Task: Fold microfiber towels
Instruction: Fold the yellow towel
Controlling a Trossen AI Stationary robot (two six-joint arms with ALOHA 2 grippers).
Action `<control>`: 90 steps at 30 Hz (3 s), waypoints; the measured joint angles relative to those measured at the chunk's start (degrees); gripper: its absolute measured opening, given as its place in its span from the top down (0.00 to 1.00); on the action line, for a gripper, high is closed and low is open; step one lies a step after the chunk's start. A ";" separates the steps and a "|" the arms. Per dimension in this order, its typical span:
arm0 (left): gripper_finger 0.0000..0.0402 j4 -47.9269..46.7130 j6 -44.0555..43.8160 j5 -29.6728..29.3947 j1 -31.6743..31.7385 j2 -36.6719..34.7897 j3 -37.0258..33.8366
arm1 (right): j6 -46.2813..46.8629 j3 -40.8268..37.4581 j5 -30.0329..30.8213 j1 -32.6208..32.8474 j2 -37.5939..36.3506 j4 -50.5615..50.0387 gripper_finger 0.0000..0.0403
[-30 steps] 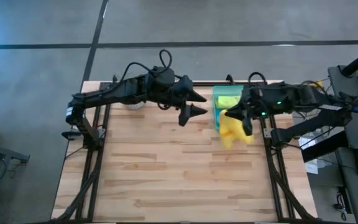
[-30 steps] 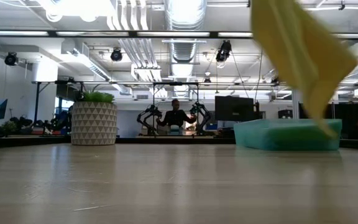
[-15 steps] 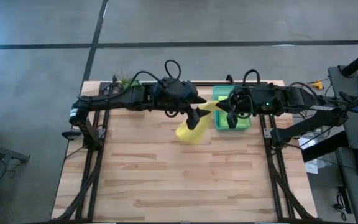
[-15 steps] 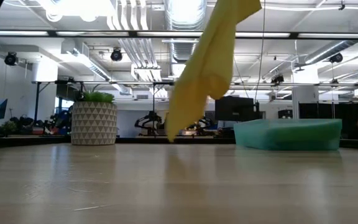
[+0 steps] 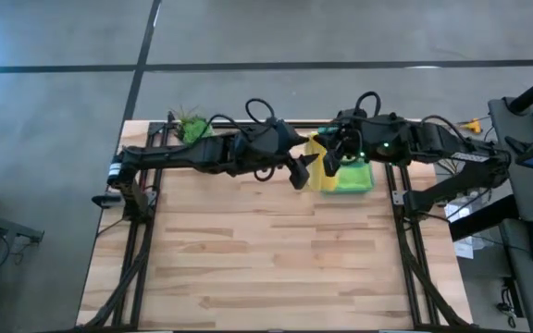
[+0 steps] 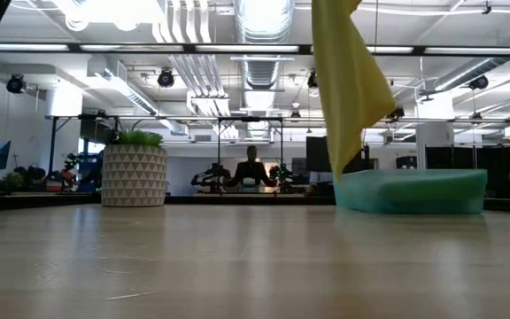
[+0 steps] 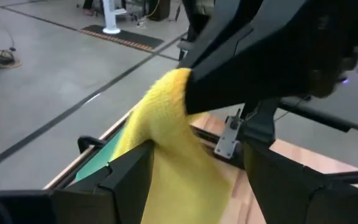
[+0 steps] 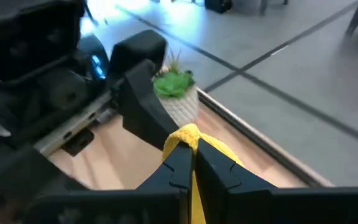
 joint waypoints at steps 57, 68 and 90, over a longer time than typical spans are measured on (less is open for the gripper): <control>0.52 13.90 1.33 -14.66 -3.87 8.95 1.75 | -0.02 28.13 -19.59 -3.54 9.87 -34.75 0.98; 0.52 2.05 -2.63 -19.02 -3.76 8.26 2.27 | 1.94 28.23 -22.93 -3.48 6.69 -35.23 0.98; 0.52 18.57 3.65 -7.56 -4.07 8.08 1.57 | 3.44 28.23 -20.11 -3.45 6.47 -35.52 0.98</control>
